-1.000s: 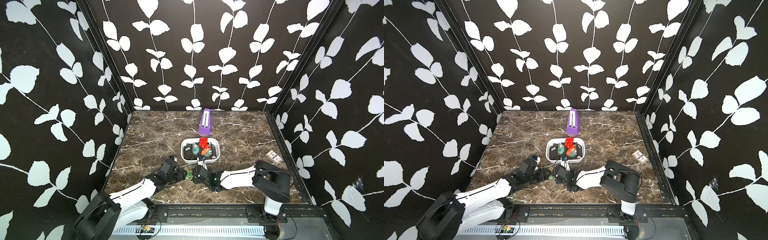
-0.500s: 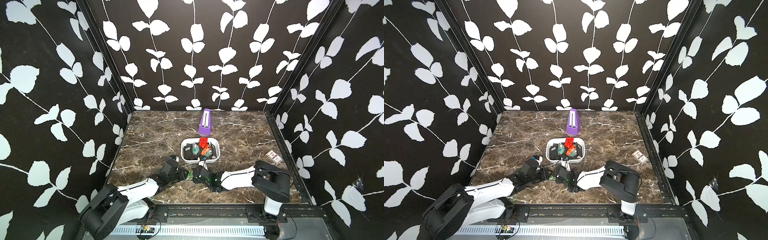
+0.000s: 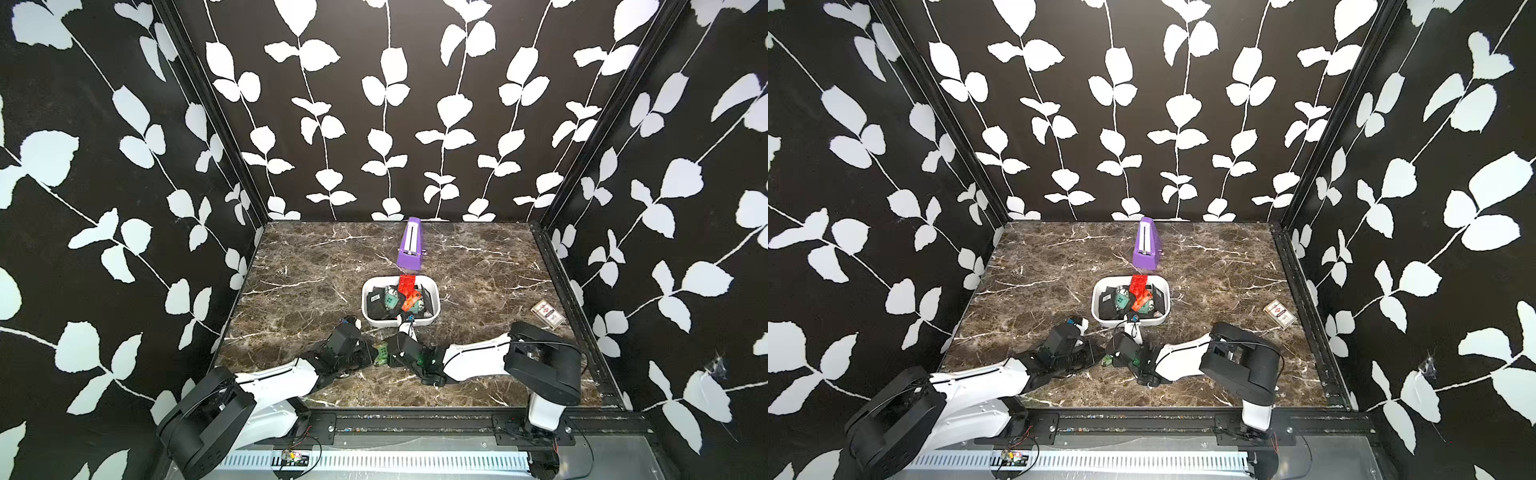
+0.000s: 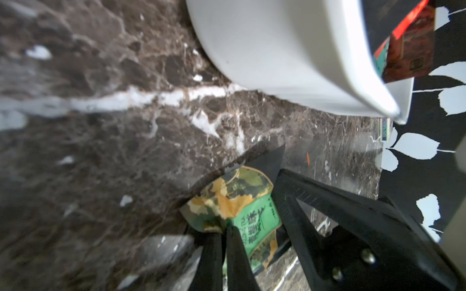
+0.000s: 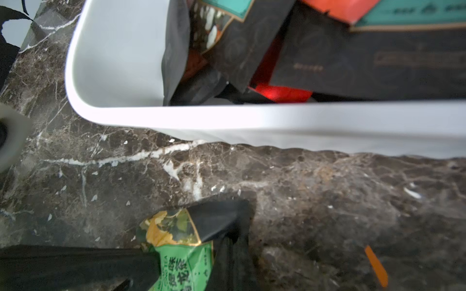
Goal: Put the tea bags into the storage box
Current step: Move the tea bag to the center of the board, then pick up the tea bag from the center of the board.
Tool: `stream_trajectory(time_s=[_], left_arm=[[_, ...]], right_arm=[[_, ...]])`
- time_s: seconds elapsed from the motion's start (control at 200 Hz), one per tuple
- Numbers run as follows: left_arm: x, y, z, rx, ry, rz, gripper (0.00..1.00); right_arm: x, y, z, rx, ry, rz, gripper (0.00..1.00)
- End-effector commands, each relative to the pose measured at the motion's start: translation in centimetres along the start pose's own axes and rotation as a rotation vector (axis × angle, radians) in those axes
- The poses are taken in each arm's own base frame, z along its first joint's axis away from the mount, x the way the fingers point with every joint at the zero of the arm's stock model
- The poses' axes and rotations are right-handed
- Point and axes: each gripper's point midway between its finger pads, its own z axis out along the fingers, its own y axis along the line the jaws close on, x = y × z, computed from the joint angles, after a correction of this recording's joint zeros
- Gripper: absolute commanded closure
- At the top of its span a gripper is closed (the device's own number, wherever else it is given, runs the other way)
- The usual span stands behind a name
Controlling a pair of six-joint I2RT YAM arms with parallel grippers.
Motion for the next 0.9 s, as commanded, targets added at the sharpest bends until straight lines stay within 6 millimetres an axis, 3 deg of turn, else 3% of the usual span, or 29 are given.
stream_trajectory(time_s=[0.0,0.335,0.37,0.6,0.695,0.81,0.895], left_arm=[[1.0,0.1,-0.6,-0.021,0.046,-0.005,1.0],[0.0,-1.7,-3.7,0.011,-0.007,0.021,1.0],[-0.1,-1.9,-3.9,0.015,-0.011,0.019,1.0],[-1.5,-5.6,-5.8,0.09,-0.03,0.055,1.0],[-1.7,-4.7,-6.2,0.014,-0.028,0.09,1.0],[-1.6,-2.6,-5.6,-0.073,-0.031,0.117,1.0],[-1.5,-1.7,-4.8,-0.106,-0.027,0.13,0.84]], right_arm=[[2.9,-3.5,-0.5,0.102,0.088,-0.059,1.0],[-1.6,-2.7,-4.5,0.115,-0.021,-0.113,1.0],[-2.7,-2.3,-5.6,0.097,-0.049,-0.102,1.0],[-5.4,-4.5,-9.9,0.141,-0.153,-0.101,1.0],[-5.3,-5.3,-10.5,0.153,-0.156,-0.112,1.0],[-3.5,-4.5,-8.9,0.089,-0.078,-0.105,1.0],[-2.0,-2.5,-7.5,-0.001,-0.01,-0.074,1.0]])
